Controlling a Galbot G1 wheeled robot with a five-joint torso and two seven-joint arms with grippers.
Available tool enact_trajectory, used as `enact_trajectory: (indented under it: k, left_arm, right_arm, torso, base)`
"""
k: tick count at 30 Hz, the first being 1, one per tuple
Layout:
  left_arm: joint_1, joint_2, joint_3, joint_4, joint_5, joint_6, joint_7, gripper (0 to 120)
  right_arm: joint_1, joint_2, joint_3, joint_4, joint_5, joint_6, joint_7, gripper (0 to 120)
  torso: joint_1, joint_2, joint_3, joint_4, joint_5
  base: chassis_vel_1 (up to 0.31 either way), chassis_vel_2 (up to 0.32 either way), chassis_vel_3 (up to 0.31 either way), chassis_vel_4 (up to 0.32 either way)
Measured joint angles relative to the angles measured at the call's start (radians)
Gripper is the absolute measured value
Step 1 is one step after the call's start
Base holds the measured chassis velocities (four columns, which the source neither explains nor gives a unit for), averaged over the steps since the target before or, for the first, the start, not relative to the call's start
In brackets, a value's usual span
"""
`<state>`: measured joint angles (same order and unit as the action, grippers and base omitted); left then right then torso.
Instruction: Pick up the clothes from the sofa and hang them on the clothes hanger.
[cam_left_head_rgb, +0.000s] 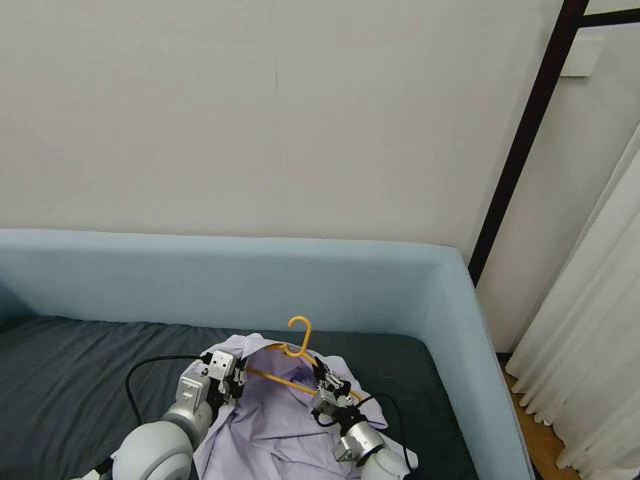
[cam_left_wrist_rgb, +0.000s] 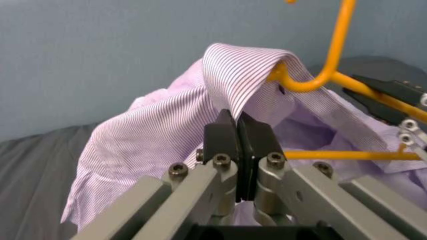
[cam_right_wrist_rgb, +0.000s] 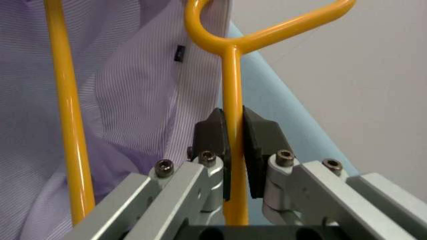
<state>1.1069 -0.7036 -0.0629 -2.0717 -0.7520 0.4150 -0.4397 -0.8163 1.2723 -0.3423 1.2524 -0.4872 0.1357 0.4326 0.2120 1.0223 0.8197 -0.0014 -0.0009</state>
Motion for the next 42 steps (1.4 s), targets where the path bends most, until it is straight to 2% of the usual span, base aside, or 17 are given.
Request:
enact_trajectory:
  k: [7, 15, 19, 25, 30, 33, 37, 40, 41, 42]
  left_arm:
    - [0.013, -0.022, 0.000, -0.001, 0.036, 0.001, -0.002, 0]
    - [0.089, -0.051, -0.017, -0.025, 0.092, 0.002, -0.014, 0]
    - [0.127, -0.111, -0.014, -0.032, 0.168, -0.017, -0.062, 0]
    - [0.129, -0.165, -0.007, -0.020, 0.178, -0.001, -0.117, 0]
    - [0.146, -0.185, -0.026, -0.017, 0.173, 0.019, -0.148, 18]
    - [0.175, -0.183, -0.046, -0.024, 0.224, 0.019, -0.160, 31]
    - [0.213, -0.163, -0.073, -0.064, 0.282, 0.019, -0.159, 41]
    - [0.281, -0.114, -0.146, -0.125, 0.353, -0.032, -0.088, 57]
    - [0.281, -0.114, -0.146, -0.125, 0.353, -0.032, -0.088, 57]
    - [0.314, -0.090, -0.191, -0.152, 0.366, -0.068, -0.029, 61]
  right_arm:
    - [0.030, 0.023, -0.031, -0.008, -0.004, -0.025, 0.010, 5]
    - [0.064, 0.023, -0.036, -0.013, 0.019, -0.032, 0.014, 5]
    - [0.074, 0.012, -0.036, 0.009, 0.025, -0.028, 0.016, 5]
    - [0.076, -0.001, -0.040, 0.024, 0.024, -0.001, 0.016, 5]
    - [0.076, -0.010, -0.032, 0.033, 0.009, 0.048, 0.008, 5]
    - [0.076, -0.018, -0.021, 0.046, -0.003, 0.082, -0.008, 5]
    - [0.076, -0.026, 0.001, 0.049, -0.032, 0.112, -0.014, 5]
    - [0.077, -0.040, 0.028, 0.049, -0.065, 0.137, -0.014, 5]
    - [0.077, -0.040, 0.028, 0.049, -0.065, 0.137, -0.014, 5]
    - [0.076, -0.045, 0.037, 0.049, -0.074, 0.145, -0.013, 5]
  torso:
    - [0.000, 0.000, 0.000, 0.0000, 0.0000]
    - [0.000, 0.000, 0.000, 0.0001, 0.0000]
    - [0.000, 0.000, 0.000, 0.0002, 0.0002]
    - [0.000, 0.000, 0.000, -0.0001, 0.0001]
    - [0.000, 0.000, 0.000, -0.0001, 0.0000]
    - [0.000, 0.000, 0.000, 0.0002, 0.0000]
    - [0.000, 0.000, 0.000, 0.0001, 0.0000]
    - [0.000, 0.000, 0.000, 0.0000, 0.0000]
    - [0.000, 0.000, 0.000, 0.0000, 0.0000]
    - [0.000, 0.000, 0.000, 0.0001, 0.0000]
  base:
    - [0.000, 0.000, 0.000, 0.000]
    - [0.000, 0.000, 0.000, 0.000]
    - [0.000, 0.000, 0.000, 0.000]
    - [0.000, 0.000, 0.000, 0.000]
    - [0.000, 0.000, 0.000, 0.000]
    - [0.000, 0.000, 0.000, 0.000]
    - [0.000, 0.000, 0.000, 0.000]
    - [0.000, 0.000, 0.000, 0.000]
    - [0.000, 0.000, 0.000, 0.000]
    - [0.000, 0.000, 0.000, 0.000]
